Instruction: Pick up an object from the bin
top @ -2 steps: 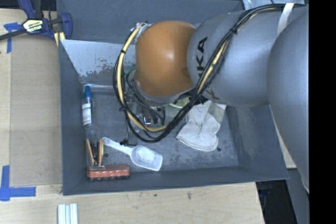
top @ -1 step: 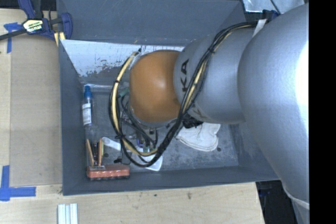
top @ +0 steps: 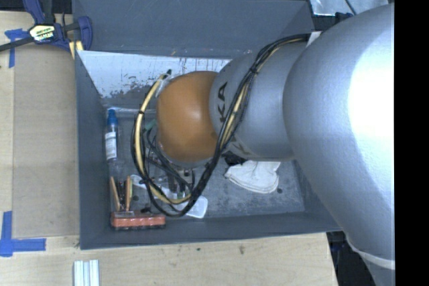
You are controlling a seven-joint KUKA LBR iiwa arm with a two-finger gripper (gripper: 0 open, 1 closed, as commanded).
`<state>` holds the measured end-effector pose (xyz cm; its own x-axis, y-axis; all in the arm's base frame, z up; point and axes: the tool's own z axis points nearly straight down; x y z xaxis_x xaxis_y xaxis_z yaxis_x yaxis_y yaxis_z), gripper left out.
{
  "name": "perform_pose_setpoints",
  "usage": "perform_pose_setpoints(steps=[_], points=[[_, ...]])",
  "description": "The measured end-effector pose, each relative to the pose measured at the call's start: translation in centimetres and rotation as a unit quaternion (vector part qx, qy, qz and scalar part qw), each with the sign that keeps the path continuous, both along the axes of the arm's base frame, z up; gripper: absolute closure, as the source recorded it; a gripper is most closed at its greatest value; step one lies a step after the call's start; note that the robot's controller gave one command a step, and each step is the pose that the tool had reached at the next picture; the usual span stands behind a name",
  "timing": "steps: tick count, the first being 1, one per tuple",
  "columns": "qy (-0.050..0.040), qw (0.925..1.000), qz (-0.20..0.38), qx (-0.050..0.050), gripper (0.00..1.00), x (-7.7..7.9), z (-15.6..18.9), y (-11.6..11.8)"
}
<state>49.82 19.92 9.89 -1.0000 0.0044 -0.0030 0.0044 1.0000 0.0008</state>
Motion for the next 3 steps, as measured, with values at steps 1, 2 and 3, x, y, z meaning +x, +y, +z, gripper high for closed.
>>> perform_pose_setpoints(steps=[1, 2, 3], points=[[0.0005, 0.998, -0.063, 0.0, 1.0, 1.4, -2.8, -0.3], [0.0005, 0.998, -0.063, 0.0, 1.0, 1.4, -2.8, -0.3], [0.0004, 0.9983, -0.059, 0.0, 1.0, 0.9, 10.1, 3.3]])
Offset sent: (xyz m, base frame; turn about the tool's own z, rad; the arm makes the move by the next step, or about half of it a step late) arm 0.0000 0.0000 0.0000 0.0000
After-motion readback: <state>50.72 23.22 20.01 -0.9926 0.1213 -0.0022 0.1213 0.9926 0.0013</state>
